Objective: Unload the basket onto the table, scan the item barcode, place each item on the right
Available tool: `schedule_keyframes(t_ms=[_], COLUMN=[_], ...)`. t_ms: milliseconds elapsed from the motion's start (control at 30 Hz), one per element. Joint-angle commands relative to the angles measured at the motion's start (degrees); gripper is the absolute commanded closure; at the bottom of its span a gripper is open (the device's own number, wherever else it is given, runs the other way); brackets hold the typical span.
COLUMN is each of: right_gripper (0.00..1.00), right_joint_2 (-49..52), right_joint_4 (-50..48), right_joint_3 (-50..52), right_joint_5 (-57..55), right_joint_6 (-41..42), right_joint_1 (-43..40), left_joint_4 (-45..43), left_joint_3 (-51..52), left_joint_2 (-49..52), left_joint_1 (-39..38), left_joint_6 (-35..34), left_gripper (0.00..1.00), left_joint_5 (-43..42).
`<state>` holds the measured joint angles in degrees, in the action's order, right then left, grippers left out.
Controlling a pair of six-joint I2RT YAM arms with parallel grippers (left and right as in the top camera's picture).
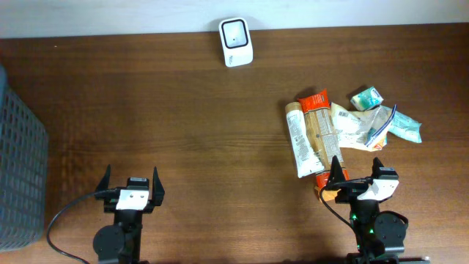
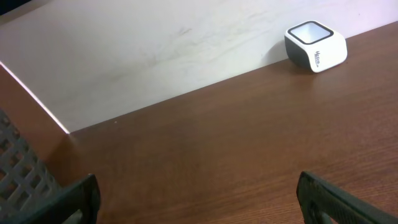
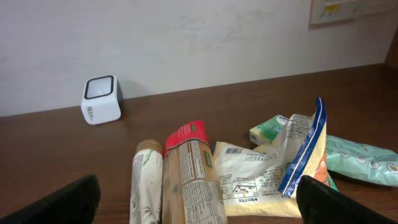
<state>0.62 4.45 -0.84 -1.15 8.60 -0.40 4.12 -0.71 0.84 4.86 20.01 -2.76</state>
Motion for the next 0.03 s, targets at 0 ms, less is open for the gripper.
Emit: schedule_keyframes(t_ms=[0], right_gripper=[0.01], right_joint_2=[-0.4], right_joint_4=[0.1], right_joint_3=[0.5], right_joint_5=[0.2], right_joint_6=[-0.2], right_joint_1=[-0.4], left_joint_4=[0.3], left_joint_3=[0.2], left_joint_2=[-0.5], left_joint_1=[0.2], left_joint_6=[0.7], left_gripper=[0.01], left_joint_5=[-0.5])
